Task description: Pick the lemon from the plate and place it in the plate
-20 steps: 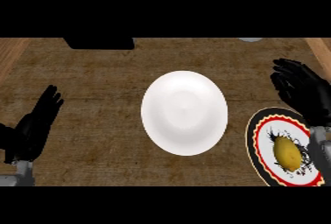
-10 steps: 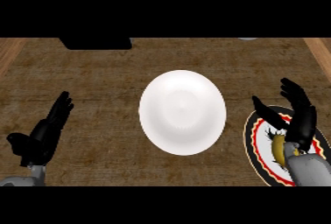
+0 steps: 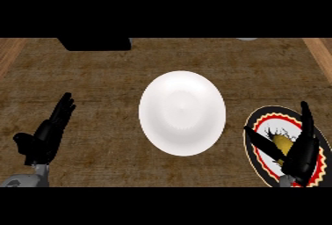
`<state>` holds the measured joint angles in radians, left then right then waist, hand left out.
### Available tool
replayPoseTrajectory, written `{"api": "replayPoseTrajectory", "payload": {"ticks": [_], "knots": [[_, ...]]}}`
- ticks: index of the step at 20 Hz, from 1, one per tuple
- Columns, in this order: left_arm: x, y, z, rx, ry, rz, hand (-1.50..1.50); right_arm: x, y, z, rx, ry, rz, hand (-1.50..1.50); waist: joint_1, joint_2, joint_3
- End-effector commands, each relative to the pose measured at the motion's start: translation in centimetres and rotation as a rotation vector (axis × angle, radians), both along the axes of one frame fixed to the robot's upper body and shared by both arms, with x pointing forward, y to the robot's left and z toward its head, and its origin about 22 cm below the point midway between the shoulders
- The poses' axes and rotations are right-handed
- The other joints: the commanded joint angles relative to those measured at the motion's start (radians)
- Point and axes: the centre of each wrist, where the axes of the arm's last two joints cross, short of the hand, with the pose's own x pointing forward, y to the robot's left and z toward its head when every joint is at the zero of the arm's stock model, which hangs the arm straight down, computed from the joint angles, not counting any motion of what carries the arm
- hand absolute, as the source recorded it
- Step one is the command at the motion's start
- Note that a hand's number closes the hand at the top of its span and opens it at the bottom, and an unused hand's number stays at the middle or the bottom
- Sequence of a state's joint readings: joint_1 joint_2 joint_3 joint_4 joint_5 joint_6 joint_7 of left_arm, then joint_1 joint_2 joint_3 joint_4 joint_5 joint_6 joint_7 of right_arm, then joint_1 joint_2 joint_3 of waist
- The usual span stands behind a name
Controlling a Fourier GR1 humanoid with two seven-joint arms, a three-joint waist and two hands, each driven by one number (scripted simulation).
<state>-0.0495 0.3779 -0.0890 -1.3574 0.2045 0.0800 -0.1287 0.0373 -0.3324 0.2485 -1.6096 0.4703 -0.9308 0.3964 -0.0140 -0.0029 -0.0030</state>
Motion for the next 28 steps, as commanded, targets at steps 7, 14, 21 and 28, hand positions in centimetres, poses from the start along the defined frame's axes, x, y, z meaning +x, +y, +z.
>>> {"api": "replayPoseTrajectory", "payload": {"ticks": [7,14,21,28], "knots": [[-0.3,0.1,-0.1,0.005,-0.010,-0.010,0.00,-3.3,-1.6,3.9,-0.086,0.492,-0.053,-1.50,0.006,0.001,-0.003],[-0.1,-0.2,-1.0,-0.013,0.006,-0.018,0.00,-3.8,-1.4,8.6,-0.046,0.726,-0.021,-1.50,0.009,0.002,0.001],[1.4,-0.8,-1.2,0.002,-0.004,-0.016,0.00,-2.4,-0.9,8.4,-0.036,0.844,-0.060,-1.50,0.010,0.005,0.002],[-0.1,-1.6,1.0,-0.017,-0.009,-0.024,0.00,-2.0,-1.9,6.5,-0.017,0.956,-0.070,-1.50,0.021,0.002,0.003]]}}
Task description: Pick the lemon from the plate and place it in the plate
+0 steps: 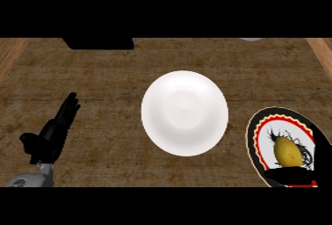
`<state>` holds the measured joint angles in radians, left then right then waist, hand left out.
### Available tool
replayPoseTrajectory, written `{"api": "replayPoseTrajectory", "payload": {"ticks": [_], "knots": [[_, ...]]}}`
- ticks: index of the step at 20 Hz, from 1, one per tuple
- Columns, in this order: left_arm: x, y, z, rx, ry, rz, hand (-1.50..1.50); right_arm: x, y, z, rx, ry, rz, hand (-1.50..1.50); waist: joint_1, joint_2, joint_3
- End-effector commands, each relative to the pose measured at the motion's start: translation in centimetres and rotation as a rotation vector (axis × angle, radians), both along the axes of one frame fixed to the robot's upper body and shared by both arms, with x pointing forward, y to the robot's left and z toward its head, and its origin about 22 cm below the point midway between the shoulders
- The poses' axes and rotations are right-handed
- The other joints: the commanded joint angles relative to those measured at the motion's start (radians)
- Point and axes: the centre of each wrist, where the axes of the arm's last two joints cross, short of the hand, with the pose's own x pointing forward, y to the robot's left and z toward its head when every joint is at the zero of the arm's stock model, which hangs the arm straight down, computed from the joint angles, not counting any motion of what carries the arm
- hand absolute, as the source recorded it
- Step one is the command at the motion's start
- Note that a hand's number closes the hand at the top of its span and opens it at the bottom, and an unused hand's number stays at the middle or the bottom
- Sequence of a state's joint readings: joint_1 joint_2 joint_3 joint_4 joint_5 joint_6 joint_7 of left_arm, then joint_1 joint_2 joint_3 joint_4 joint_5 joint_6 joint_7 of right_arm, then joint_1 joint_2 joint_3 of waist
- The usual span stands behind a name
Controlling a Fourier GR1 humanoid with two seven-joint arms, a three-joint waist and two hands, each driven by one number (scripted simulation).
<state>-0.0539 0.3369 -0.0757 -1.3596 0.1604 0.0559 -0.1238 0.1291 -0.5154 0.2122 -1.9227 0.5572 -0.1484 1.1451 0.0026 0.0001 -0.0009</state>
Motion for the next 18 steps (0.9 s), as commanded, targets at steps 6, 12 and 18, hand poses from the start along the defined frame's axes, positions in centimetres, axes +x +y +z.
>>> {"api": "replayPoseTrajectory", "payload": {"ticks": [6,12,18], "knots": [[-1.1,-0.3,-1.5,0.000,-0.010,-0.001,0.00,1.8,-0.2,-1.6,0.027,0.154,-0.062,-1.50,0.001,0.000,0.001],[-0.2,-0.3,-1.3,-0.001,-0.012,0.003,0.00,3.7,-0.1,-3.2,-0.024,0.224,-0.086,-1.50,0.002,0.001,0.001],[1.5,-0.9,-0.1,-0.020,-0.001,0.003,0.00,4.2,-1.2,-6.1,0.009,0.215,-0.062,-1.50,-0.002,0.000,0.001]]}}
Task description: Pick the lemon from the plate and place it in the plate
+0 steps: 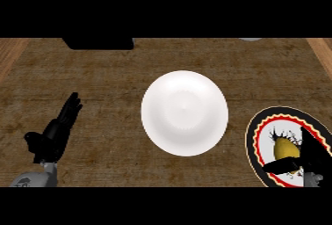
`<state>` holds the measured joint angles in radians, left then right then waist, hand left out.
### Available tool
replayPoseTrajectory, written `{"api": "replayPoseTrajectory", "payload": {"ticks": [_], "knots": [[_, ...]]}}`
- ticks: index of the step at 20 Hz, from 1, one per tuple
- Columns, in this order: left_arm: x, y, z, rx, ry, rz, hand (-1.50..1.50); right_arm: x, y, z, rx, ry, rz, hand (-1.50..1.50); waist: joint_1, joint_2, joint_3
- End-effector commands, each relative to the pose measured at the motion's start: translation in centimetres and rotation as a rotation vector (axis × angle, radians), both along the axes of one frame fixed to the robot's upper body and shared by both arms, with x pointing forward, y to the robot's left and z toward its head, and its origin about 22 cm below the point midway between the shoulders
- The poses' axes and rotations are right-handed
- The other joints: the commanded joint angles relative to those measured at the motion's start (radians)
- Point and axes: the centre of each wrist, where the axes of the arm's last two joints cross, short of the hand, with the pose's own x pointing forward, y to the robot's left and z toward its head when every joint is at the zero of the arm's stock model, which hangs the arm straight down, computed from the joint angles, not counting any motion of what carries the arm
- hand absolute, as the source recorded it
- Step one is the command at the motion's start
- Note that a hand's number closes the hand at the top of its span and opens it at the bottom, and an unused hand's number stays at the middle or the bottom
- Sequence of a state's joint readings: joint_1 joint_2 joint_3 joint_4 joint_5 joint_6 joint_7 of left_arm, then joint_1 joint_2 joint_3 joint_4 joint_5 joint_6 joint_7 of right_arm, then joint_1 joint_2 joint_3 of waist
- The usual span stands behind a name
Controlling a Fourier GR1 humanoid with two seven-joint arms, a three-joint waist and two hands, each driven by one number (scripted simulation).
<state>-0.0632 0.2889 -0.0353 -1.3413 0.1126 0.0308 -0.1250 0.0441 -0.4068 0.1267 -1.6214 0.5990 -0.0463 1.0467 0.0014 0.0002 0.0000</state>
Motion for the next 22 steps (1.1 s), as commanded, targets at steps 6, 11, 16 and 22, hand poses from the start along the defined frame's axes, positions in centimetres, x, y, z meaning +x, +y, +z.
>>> {"api": "replayPoseTrajectory", "payload": {"ticks": [6,11,16,22], "knots": [[-1.2,-1.6,0.3,0.004,-0.006,0.003,0.00,0.8,-1.2,-2.6,0.060,0.029,0.073,1.50,0.001,-0.001,0.000],[-0.3,1.3,-0.2,0.007,-0.001,0.008,0.00,0.0,-0.3,-1.9,0.026,0.001,0.107,1.50,-0.002,-0.001,0.000],[-1.0,0.9,-1.4,0.002,0.008,0.047,0.00,-10.0,6.2,-2.9,0.005,-0.146,0.092,1.50,-0.044,-0.009,-0.002],[-1.2,1.7,0.2,0.006,0.002,0.045,0.00,-16.5,8.0,-1.1,-0.237,-0.282,0.132,1.50,-0.037,-0.011,-0.002]]}}
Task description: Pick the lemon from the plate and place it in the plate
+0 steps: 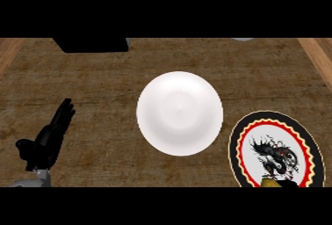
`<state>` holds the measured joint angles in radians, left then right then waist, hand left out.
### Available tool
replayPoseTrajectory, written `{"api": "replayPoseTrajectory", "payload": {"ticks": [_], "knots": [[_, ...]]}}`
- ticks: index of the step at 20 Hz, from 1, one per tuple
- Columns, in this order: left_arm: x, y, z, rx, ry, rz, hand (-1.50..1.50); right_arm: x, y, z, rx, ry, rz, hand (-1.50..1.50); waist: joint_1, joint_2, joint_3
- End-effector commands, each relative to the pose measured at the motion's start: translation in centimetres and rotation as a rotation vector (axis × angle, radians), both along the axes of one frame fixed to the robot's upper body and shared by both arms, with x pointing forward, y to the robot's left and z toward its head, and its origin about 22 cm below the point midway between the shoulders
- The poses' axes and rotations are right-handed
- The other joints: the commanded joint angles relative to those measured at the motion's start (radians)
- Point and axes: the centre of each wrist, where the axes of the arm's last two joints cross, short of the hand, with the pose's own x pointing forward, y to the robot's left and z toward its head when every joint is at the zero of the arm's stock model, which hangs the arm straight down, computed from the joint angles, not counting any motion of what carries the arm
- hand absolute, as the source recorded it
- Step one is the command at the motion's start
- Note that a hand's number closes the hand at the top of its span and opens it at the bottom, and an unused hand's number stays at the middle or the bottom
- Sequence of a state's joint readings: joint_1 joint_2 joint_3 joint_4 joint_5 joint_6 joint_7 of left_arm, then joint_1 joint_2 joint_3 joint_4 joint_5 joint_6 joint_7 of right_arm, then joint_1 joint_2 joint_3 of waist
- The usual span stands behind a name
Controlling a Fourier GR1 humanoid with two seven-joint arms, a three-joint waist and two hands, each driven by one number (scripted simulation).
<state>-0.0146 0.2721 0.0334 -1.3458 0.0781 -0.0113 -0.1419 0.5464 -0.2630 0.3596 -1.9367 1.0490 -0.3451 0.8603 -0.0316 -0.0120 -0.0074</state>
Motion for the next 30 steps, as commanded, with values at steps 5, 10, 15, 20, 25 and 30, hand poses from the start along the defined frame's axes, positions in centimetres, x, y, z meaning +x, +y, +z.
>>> {"api": "replayPoseTrajectory", "payload": {"ticks": [5,10,15,20,25,30], "knots": [[0.1,1.7,0.4,0.011,-0.006,-0.023,0.00,-5.9,4.9,4.4,-0.107,-0.189,0.035,1.50,0.013,0.007,0.006],[0.6,-1.7,-0.8,-0.004,-0.007,-0.009,0.00,-7.2,6.5,8.7,-0.193,-0.273,0.046,1.50,0.009,0.008,0.005],[0.5,-1.7,-0.6,-0.001,-0.014,-0.023,0.00,-6.5,7.6,12.2,-0.280,-0.460,0.044,1.50,0.018,0.009,0.005],[0.5,-0.7,0.7,-0.005,-0.005,-0.030,0.00,-5.7,9.9,12.2,-0.278,-0.516,0.083,1.50,0.027,0.007,0.006],[1.1,-1.4,1.5,-0.005,-0.016,-0.050,0.00,-4.0,11.3,14.1,-0.249,-0.545,0.091,1.50,0.043,0.015,0.005],[2.8,-2.0,1.7,0.005,-0.014,-0.053,0.00,-1.1,12.6,14.3,-0.228,-0.520,0.155,1.50,0.050,0.023,0.005]]}}
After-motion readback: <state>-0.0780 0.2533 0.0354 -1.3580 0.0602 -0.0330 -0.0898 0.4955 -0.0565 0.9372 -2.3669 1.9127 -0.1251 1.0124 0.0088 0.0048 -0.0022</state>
